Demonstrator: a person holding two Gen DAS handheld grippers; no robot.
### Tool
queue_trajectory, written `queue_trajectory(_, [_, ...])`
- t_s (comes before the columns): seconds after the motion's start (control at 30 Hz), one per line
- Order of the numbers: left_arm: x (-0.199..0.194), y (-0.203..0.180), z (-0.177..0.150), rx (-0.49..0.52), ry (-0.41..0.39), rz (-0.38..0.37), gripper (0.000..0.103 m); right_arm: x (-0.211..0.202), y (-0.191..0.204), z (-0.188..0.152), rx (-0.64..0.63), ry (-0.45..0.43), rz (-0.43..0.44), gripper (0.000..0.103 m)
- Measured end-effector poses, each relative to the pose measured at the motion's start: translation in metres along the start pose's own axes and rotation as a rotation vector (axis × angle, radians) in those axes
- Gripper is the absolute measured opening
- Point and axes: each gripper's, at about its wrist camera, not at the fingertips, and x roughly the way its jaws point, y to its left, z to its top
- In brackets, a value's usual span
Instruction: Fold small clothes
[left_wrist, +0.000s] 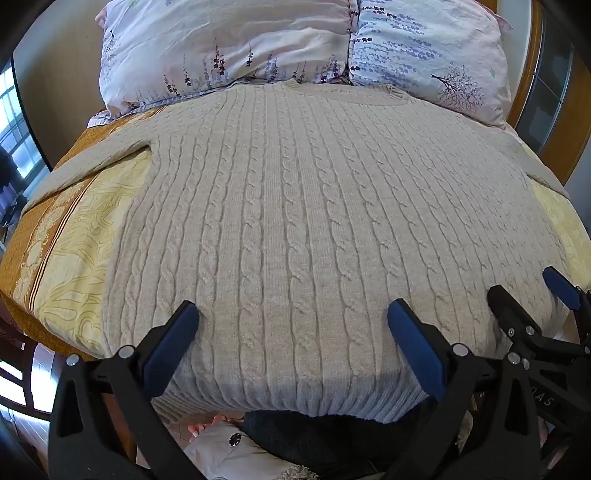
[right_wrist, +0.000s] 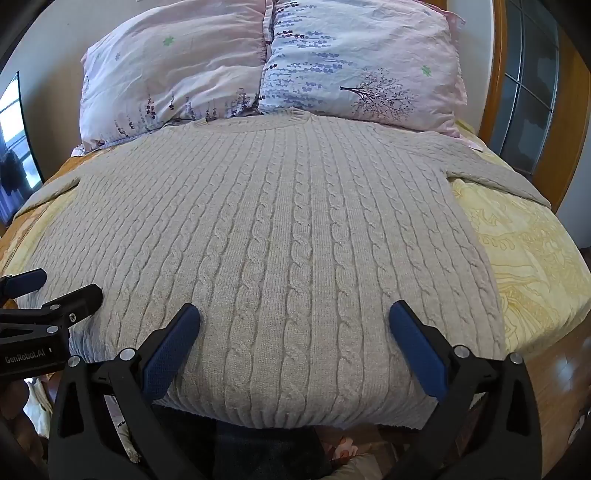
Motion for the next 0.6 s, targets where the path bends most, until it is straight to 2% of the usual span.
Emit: queue_trajectory(0.6, [0.0001, -0.0001, 0.0001, 0.001, -0.001, 0.002, 0.101, 0.0009, -0.0007, -0.0010, -0.001, -0.001, -0.001, 0.102])
